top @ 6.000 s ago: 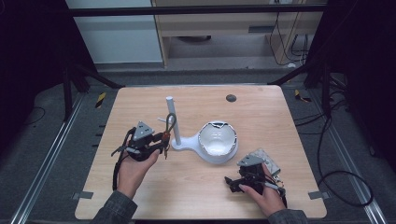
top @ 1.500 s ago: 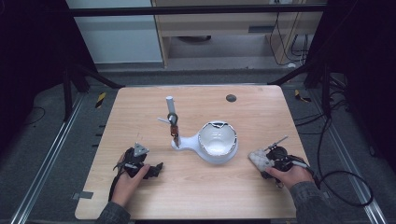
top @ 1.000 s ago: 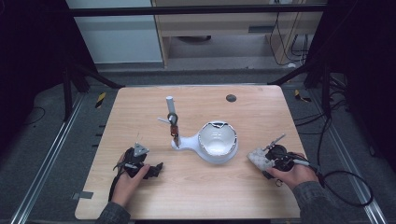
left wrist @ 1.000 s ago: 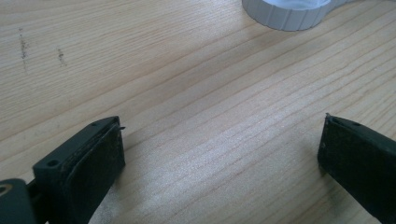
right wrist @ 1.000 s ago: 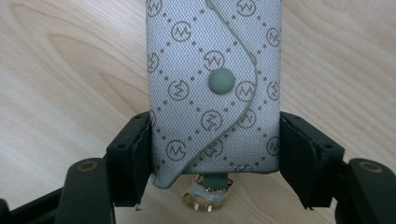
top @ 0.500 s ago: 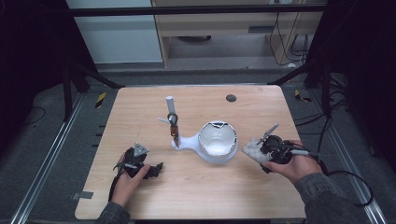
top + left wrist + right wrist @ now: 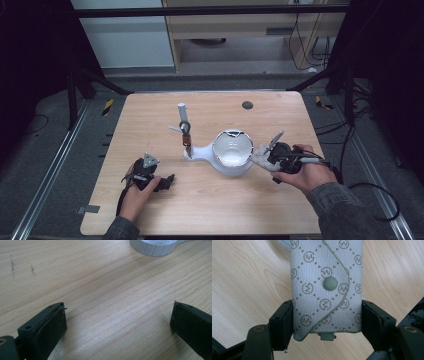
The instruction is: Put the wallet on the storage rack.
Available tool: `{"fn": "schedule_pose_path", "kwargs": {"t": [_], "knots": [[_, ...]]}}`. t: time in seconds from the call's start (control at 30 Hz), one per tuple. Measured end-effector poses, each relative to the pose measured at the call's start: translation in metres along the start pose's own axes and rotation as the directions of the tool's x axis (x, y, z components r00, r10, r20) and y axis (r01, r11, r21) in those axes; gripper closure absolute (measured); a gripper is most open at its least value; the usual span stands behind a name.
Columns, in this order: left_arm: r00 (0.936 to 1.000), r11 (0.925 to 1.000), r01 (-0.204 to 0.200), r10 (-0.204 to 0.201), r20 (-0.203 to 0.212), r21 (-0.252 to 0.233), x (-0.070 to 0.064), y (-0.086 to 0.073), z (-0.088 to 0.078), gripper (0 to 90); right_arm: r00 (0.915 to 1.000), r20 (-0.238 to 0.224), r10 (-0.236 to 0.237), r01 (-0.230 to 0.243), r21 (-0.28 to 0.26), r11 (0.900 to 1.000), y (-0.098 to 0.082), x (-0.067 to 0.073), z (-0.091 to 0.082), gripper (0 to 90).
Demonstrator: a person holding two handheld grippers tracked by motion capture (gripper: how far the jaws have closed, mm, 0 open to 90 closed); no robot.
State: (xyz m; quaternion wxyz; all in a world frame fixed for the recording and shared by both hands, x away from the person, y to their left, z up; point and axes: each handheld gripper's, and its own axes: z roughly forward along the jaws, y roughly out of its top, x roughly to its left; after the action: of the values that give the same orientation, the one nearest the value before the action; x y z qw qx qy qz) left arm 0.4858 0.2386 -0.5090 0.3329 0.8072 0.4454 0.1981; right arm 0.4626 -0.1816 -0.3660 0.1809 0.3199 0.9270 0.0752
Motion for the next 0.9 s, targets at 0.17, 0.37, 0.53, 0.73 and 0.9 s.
{"fn": "schedule_pose_path", "kwargs": {"t": [0.17,0.37,0.53,0.73,0.9], "knots": [[1.0000,1.0000,-0.003,0.003,0.000,0.000,0.000,0.000,0.000,0.0,0.9996,0.007,-0.027,0.027,-0.005,1.000,0.010,0.004,-0.004,32.0],[1.0000,1.0000,-0.002,0.002,0.000,0.000,0.000,0.000,0.000,0.0,0.9980,0.011,-0.062,0.062,-0.005,0.998,0.022,0.009,-0.009,31.9],[1.0000,1.0000,-0.003,0.003,0.000,0.000,0.000,0.000,0.000,0.0,0.9962,0.011,-0.087,0.087,-0.002,0.996,0.030,0.012,-0.010,31.9],[1.0000,1.0000,-0.002,0.002,0.000,0.000,0.000,0.000,0.000,0.0,0.9943,0.012,-0.106,0.106,0.005,0.994,0.040,0.015,-0.010,32.0],[1.0000,1.0000,-0.002,0.002,0.000,0.000,0.000,0.000,0.000,0.0,0.9921,0.012,-0.125,0.125,0.015,0.992,0.047,0.016,-0.008,31.9]]}}
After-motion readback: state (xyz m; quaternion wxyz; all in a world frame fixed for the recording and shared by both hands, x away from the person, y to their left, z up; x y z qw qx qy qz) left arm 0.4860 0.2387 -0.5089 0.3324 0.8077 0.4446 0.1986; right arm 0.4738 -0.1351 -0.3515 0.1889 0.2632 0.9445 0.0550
